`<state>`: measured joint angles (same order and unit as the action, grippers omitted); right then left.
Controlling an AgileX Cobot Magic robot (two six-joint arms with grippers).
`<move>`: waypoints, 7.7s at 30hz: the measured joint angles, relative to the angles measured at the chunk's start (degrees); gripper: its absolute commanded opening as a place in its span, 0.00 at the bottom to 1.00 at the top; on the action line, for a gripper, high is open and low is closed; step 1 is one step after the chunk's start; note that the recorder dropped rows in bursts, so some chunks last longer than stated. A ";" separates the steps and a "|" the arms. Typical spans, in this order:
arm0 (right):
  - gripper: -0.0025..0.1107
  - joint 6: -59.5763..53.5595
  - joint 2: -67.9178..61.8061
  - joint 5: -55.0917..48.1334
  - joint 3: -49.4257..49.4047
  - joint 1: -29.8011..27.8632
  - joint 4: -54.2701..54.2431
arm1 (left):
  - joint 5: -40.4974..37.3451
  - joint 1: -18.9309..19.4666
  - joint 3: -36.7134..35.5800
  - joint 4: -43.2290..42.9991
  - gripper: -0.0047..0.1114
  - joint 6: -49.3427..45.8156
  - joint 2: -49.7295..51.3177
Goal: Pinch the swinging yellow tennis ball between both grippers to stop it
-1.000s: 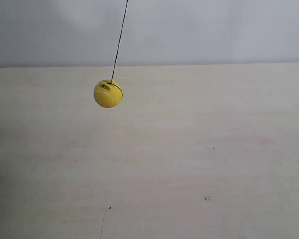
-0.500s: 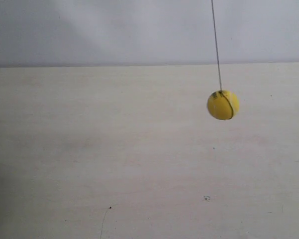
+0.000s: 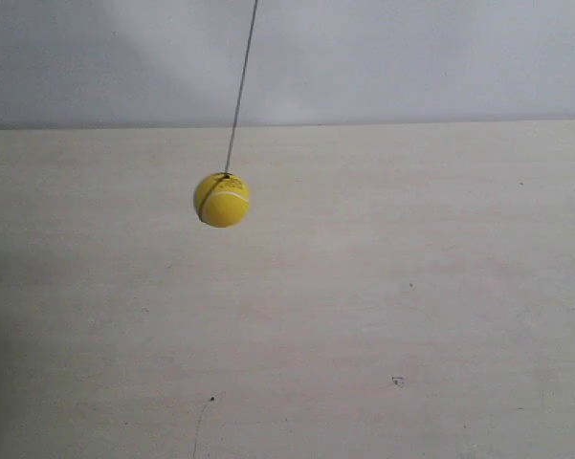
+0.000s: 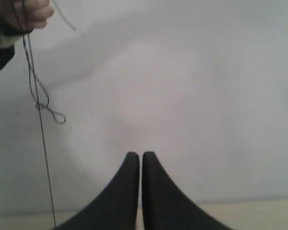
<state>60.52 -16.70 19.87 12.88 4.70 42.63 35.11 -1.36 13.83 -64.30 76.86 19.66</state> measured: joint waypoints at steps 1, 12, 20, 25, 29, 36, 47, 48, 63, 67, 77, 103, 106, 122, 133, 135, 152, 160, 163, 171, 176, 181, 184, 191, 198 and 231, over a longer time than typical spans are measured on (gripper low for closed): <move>0.02 3.08 -2.11 1.95 0.11 0.00 3.41 | 1.68 0.00 0.27 -1.98 0.08 0.29 2.60; 0.02 -2.69 -36.58 27.30 0.11 0.00 16.81 | 20.13 0.03 0.52 -0.14 0.08 -18.89 38.75; 0.02 -20.20 -53.20 33.68 0.11 0.00 7.28 | 23.26 -4.10 0.89 8.46 0.08 -37.55 56.32; 0.02 -30.24 -61.51 36.73 0.23 0.00 -0.79 | 26.06 -9.84 3.77 14.53 0.08 -47.56 66.07; 0.02 -35.06 -67.22 41.17 1.05 0.00 -3.36 | 27.20 -13.55 7.63 15.65 0.08 -52.45 72.93; 0.02 -36.49 -75.44 42.97 6.40 1.82 -4.17 | 27.75 -14.91 14.96 16.50 0.08 -54.22 80.48; 0.02 -39.15 -82.59 37.18 16.76 14.28 -3.63 | 27.88 -15.04 17.60 16.73 0.08 -57.80 85.04; 0.02 -39.31 -82.59 36.95 17.27 14.41 -3.65 | 27.88 -15.04 17.60 16.87 0.08 -58.19 85.04; 0.02 -43.12 -82.59 29.70 17.92 14.62 -7.13 | 27.13 -15.04 17.60 19.20 0.08 -59.61 85.04; 0.02 -43.12 -82.59 29.32 17.92 14.73 -7.34 | 26.33 -15.04 17.60 19.20 0.08 -59.61 85.04; 0.02 -43.17 -82.59 28.78 17.92 14.73 -7.34 | 24.80 -15.04 17.60 23.05 0.08 -63.53 85.44; 0.02 -41.93 -82.59 29.71 17.92 20.39 -6.47 | 29.41 -15.04 17.60 18.23 0.08 -64.01 87.42; 0.02 -41.46 -82.59 29.82 17.92 20.39 -6.16 | 29.44 -15.04 17.60 17.65 0.08 -63.66 87.42; 0.02 -41.23 -82.59 29.13 18.46 20.39 -5.35 | 29.54 -15.04 18.29 17.19 0.08 -63.05 87.42; 0.02 -42.52 -82.59 27.25 18.46 20.44 -6.00 | 28.30 -15.04 18.29 17.19 0.08 -63.05 87.42; 0.02 -42.52 -82.59 27.25 18.46 20.44 -6.00 | 28.30 -15.04 18.29 17.19 0.08 -63.05 87.42; 0.02 -42.52 -82.59 27.25 18.46 20.44 -6.12 | 28.30 -15.04 18.29 17.33 0.08 -63.05 87.42; 0.02 -47.07 -82.59 27.02 18.46 20.44 -8.86 | 28.30 -15.04 18.29 17.79 0.08 -63.05 87.42; 0.02 -51.62 -82.38 23.17 18.46 20.44 -15.65 | 28.30 -15.04 18.29 17.79 0.08 -63.05 87.42; 0.02 -64.37 -81.13 15.83 18.46 20.44 -31.19 | 28.09 -15.04 18.29 17.79 0.08 -63.05 87.42; 0.02 -61.54 -80.86 15.19 18.46 20.44 -30.65 | 28.09 -15.04 18.29 17.79 0.08 -63.05 87.42; 0.02 -50.32 -80.86 17.96 18.46 20.44 -18.41 | 27.84 -15.04 18.29 17.79 0.08 -63.05 87.42; 0.02 -42.97 -80.86 21.60 18.46 20.44 -10.05 | 27.84 -15.04 18.29 17.79 0.08 -63.05 87.42; 0.02 -34.32 -80.86 27.56 18.46 20.44 -0.34 | 27.42 -15.04 18.29 17.23 0.08 -63.05 87.42; 0.02 -32.72 -80.86 28.01 18.46 20.44 1.08 | 27.42 -15.04 18.29 16.56 0.08 -62.59 87.42; 0.02 -30.31 -80.56 25.32 18.46 20.44 4.71 | 26.19 -15.04 18.29 9.43 0.08 -59.05 87.42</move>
<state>30.21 -97.26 45.19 31.34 25.14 47.34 61.30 -16.40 32.11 -54.87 17.81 107.08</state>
